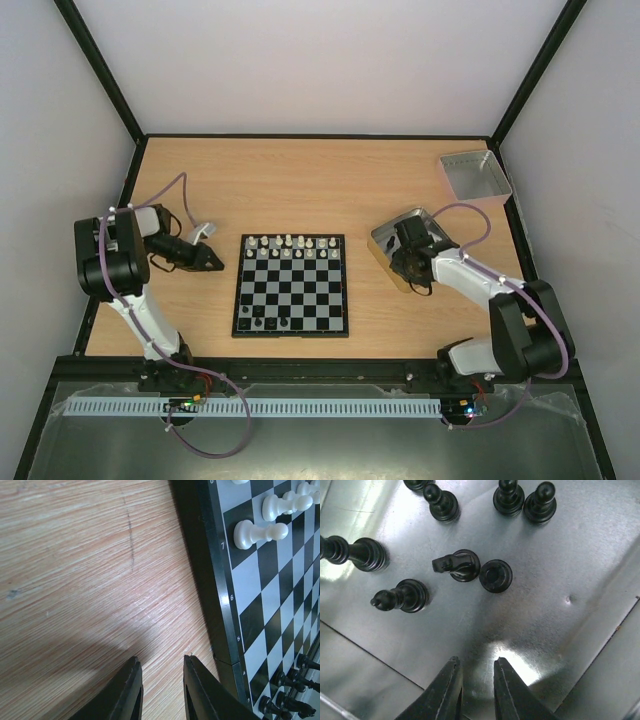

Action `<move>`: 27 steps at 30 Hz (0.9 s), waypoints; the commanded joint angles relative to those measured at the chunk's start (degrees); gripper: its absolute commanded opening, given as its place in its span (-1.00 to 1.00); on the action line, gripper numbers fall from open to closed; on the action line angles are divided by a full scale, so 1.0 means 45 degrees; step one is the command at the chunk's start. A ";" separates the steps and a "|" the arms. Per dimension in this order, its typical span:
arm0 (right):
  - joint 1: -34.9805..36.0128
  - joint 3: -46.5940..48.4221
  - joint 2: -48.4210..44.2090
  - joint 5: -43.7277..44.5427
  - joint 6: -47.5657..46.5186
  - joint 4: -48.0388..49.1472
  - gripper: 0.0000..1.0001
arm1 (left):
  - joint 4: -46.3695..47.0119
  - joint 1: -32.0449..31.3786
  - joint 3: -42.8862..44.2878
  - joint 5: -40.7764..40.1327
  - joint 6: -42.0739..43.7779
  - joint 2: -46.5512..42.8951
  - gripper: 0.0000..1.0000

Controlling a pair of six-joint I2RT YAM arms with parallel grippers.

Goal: Set up the chess pieces on the board
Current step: Move the storage box to the center of the board.

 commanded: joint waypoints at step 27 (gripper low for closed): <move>0.7183 -0.0716 -0.0693 0.0435 0.5007 -0.0406 -0.70 | 0.0657 0.0215 -0.0243 -0.1976 0.0202 -0.0285 -0.50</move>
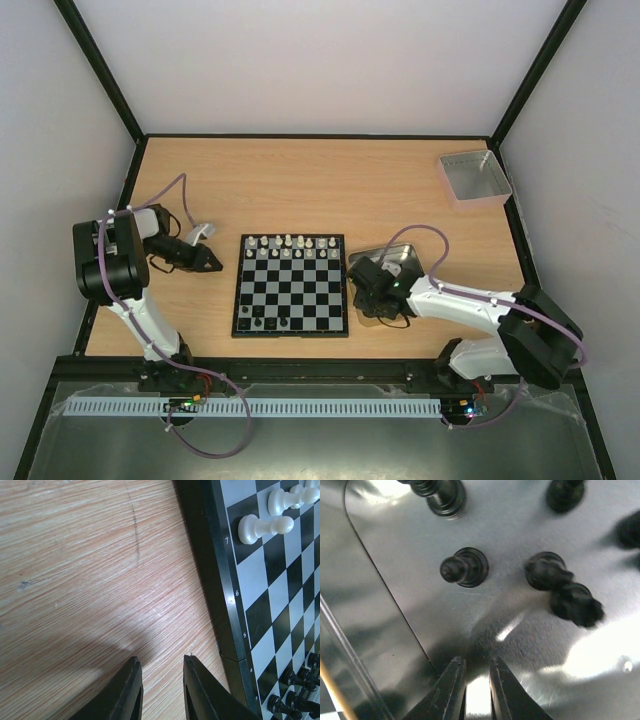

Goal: Set up the chess pieces on the board
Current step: Move the storage box to the center of the board.

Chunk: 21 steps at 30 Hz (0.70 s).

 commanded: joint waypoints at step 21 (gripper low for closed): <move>0.2135 0.3279 0.0762 0.2789 0.0987 -0.3211 -0.53 | 0.0716 0.0178 -0.0035 -0.2249 0.0056 -0.0117 -0.45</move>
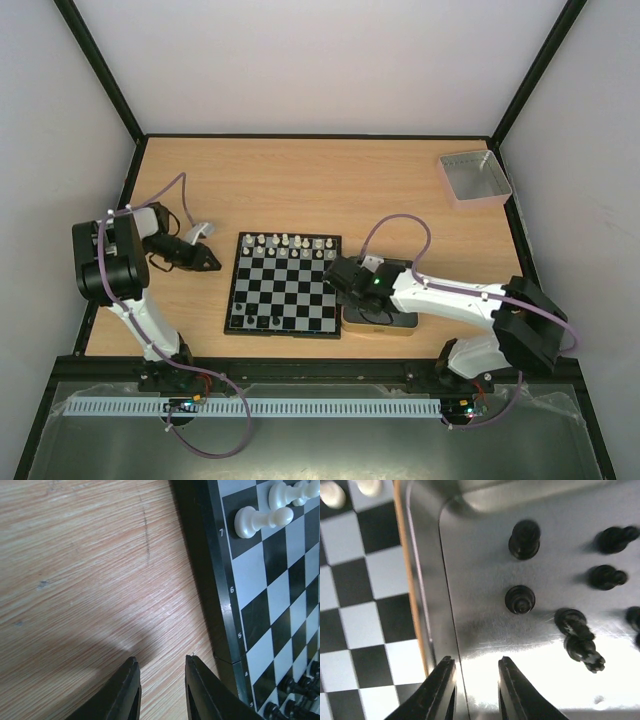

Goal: Set up the chess pieces on the board
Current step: Move the storage box to the center of the board, then pick up the chess piece from the storage box.

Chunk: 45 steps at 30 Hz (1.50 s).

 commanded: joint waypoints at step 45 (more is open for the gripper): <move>-0.4869 0.0685 0.0805 -0.2159 -0.4096 0.0290 -0.59 | 0.2787 -0.0156 -0.2091 -0.1990 -0.0774 -0.1176 -0.10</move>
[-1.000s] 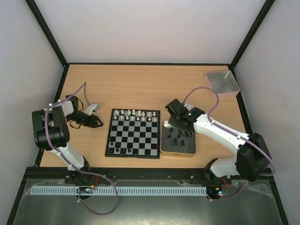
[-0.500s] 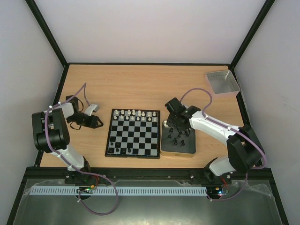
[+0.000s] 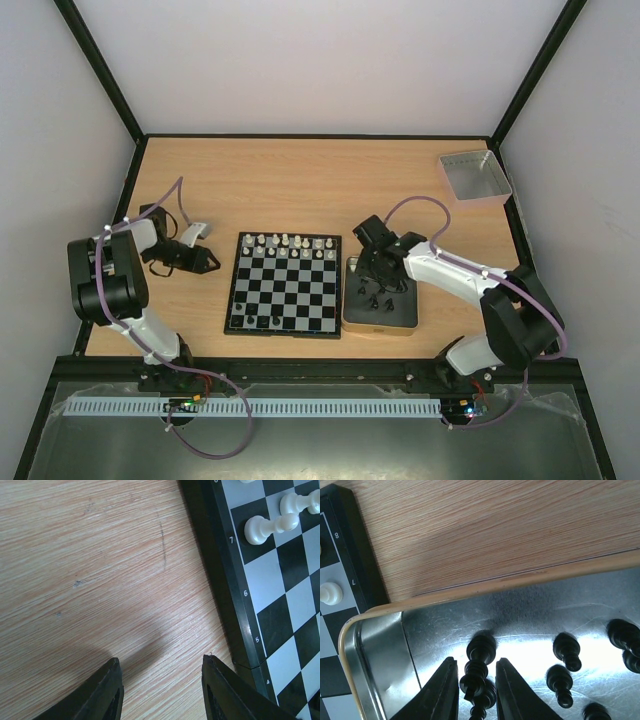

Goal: Set up the chess pieces on the board
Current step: Pick up the chess piece from the storage box.

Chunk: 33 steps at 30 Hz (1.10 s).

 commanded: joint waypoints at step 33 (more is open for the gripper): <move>0.2559 0.4632 0.0792 0.1879 -0.0753 -0.5159 -0.95 | 0.0219 -0.0041 -0.0164 -0.1147 0.0086 0.1361 -0.09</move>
